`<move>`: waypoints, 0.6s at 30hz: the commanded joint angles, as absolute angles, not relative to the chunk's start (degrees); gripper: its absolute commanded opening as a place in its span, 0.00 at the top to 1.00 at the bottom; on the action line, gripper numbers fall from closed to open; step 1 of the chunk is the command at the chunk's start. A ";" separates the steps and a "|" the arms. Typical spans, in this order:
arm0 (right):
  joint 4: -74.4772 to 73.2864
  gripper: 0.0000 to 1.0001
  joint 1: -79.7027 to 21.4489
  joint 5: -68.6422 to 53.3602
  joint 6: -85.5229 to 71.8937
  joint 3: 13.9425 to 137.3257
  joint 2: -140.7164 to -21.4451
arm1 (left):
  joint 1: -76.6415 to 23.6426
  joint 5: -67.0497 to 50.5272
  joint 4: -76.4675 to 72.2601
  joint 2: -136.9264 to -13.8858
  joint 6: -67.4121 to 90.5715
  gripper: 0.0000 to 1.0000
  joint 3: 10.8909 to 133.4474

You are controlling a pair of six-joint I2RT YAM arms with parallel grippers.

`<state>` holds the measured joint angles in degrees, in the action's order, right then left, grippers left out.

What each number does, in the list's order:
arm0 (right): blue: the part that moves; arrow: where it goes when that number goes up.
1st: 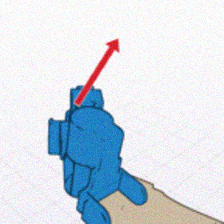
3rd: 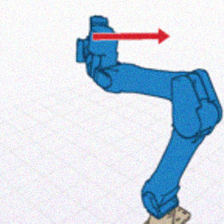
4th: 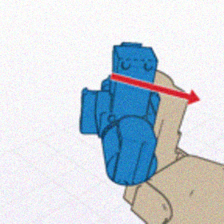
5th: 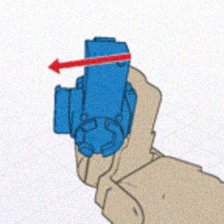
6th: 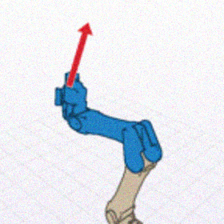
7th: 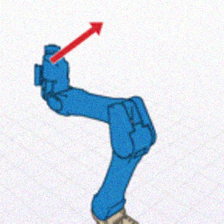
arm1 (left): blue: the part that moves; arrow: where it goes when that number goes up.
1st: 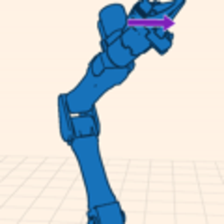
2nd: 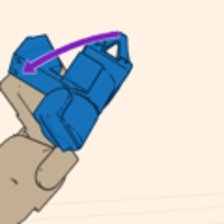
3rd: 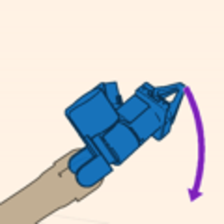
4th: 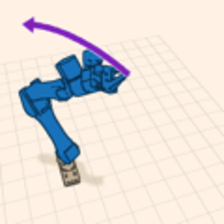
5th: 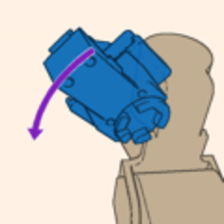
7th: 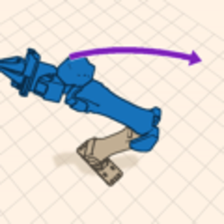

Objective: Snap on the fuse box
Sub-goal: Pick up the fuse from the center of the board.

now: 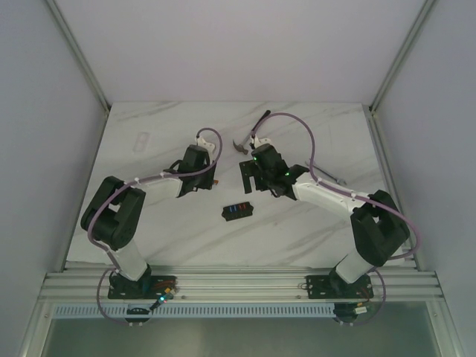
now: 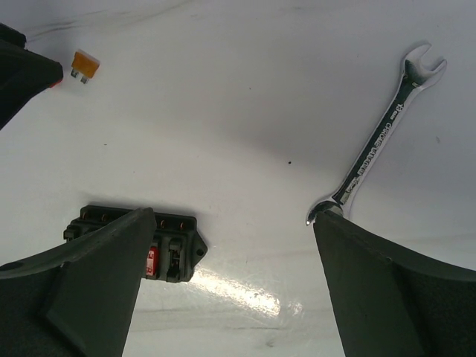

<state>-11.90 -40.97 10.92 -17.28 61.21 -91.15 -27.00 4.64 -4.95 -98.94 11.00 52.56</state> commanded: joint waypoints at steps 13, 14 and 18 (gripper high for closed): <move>-10.10 0.04 -40.61 10.05 -16.76 59.37 -89.25 | -26.72 -1.87 -8.35 -99.27 7.52 0.58 46.79; -10.11 0.04 -40.65 9.92 -16.78 59.29 -89.34 | -26.80 -1.90 -8.35 -98.90 7.62 0.59 46.44; -10.11 0.04 -40.67 9.32 -17.02 58.94 -89.13 | -26.81 -1.02 -8.35 -97.50 8.43 0.60 44.87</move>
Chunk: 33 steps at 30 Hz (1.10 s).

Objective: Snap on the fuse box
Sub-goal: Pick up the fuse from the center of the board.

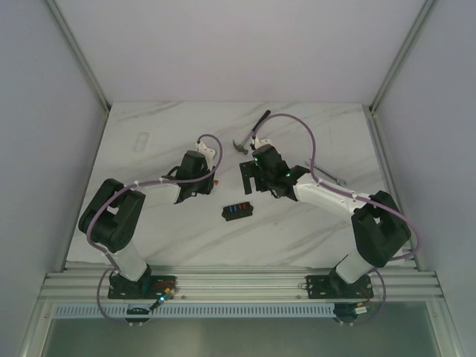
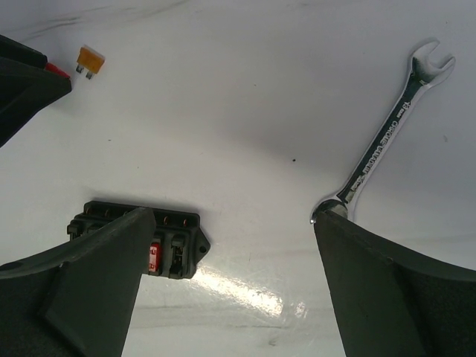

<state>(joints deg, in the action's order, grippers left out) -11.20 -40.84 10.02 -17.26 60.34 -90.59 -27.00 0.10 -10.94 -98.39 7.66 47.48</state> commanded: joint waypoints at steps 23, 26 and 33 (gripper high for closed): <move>-8.88 0.04 -40.63 8.04 -17.83 56.19 -85.44 | -29.60 0.81 -13.15 -91.70 11.87 0.71 41.47; -7.92 0.04 -40.67 7.18 -17.64 56.31 -85.34 | -30.10 0.72 -15.84 -89.51 11.87 0.71 39.59; -6.76 0.04 -40.46 4.19 -15.32 58.66 -86.76 | -30.32 2.51 -22.13 -85.84 12.66 0.66 36.05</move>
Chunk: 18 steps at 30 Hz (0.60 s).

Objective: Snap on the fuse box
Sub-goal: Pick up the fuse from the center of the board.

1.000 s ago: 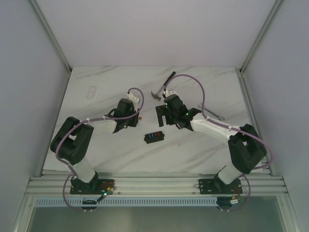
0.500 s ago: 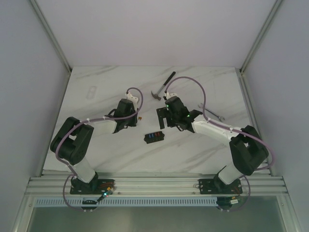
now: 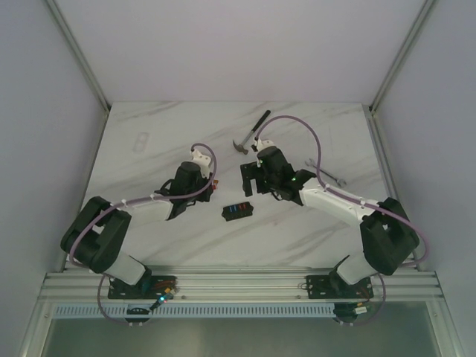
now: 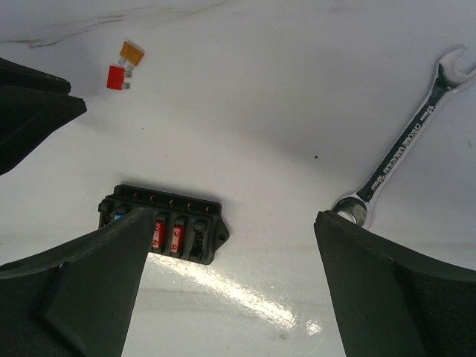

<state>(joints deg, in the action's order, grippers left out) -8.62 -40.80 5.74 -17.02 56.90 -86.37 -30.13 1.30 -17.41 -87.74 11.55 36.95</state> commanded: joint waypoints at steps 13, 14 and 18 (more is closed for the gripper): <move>-2.15 0.21 -41.73 -2.52 -3.56 71.77 -103.66 | -25.52 9.32 -20.08 -82.73 31.01 0.31 31.27; -1.61 0.22 -42.07 -2.55 -3.14 72.95 -105.42 | -25.09 9.36 -19.57 -82.47 32.21 0.27 31.08; -0.94 0.33 -43.74 -2.02 -1.64 78.82 -112.94 | -22.63 8.85 -17.22 -81.94 36.05 0.21 30.35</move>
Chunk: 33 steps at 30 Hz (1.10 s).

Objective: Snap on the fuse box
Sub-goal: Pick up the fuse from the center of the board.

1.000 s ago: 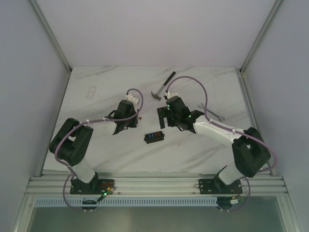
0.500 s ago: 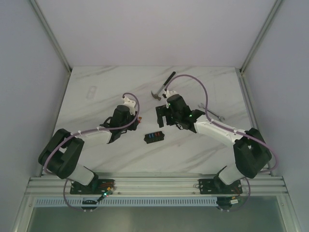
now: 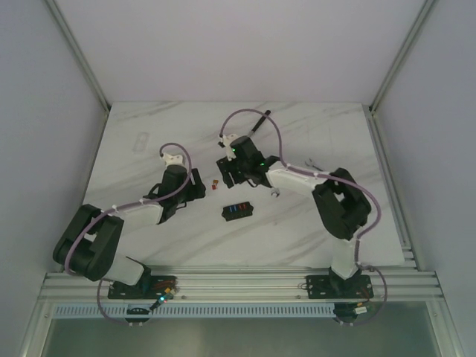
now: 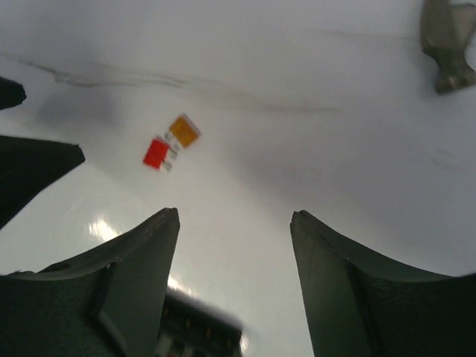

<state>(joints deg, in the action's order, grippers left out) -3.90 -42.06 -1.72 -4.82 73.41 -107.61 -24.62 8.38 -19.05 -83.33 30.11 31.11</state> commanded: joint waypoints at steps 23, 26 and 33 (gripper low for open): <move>-6.23 0.77 -48.46 11.95 -4.83 84.50 -123.73 | -19.75 7.37 -14.45 -77.82 40.20 0.01 27.81; -6.42 0.85 -47.27 11.15 -6.47 81.79 -121.78 | -19.77 6.51 -14.45 -78.21 40.37 0.01 28.11; -5.65 1.00 -43.50 4.84 -8.26 75.68 -116.35 | -19.82 4.75 -14.66 -78.53 40.50 0.00 28.64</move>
